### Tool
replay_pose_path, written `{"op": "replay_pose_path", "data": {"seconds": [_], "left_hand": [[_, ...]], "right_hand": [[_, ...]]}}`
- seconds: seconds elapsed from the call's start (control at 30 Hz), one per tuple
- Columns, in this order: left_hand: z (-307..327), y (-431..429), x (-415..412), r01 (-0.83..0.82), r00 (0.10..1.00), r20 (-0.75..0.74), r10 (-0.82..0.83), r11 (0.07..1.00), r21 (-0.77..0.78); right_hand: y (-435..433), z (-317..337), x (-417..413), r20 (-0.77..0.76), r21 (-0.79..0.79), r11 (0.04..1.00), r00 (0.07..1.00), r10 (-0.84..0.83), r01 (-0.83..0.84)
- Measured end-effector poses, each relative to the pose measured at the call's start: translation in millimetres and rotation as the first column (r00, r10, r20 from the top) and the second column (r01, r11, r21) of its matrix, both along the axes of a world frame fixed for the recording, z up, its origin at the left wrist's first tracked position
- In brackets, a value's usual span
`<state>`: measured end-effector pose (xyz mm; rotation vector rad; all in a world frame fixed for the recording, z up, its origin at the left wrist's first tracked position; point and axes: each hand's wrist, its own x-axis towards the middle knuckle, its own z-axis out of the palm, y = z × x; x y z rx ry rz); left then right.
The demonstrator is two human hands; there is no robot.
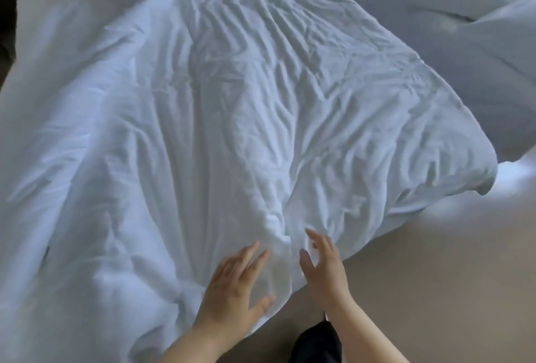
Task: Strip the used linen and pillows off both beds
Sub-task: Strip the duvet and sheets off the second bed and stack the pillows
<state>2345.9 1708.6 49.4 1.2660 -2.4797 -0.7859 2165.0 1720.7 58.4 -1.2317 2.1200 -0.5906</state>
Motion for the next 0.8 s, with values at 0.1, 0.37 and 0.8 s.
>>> {"op": "replay_pose_path", "data": {"seconds": [0.1,0.37,0.8], "left_hand": [[-13.3,-11.1,-75.5,0.037,0.999,-0.009,-0.038,0.996,-0.075],[-70.1,-67.0,-327.0,-0.122,0.957,0.250,0.144,0.987,-0.100],[-71.7,-116.8,-383.2,-0.289,0.925,0.211,0.316,0.945,-0.151]], "right_hand": [[-14.1,-20.4,-82.1,0.176,0.046,0.955,0.938,-0.298,0.294],[-56.7,-34.2,-375.0,0.419,0.173,0.746,0.637,-0.647,0.643],[-135.2,-74.4,-507.9,0.273,0.115,0.634,0.590,-0.760,0.764]]}}
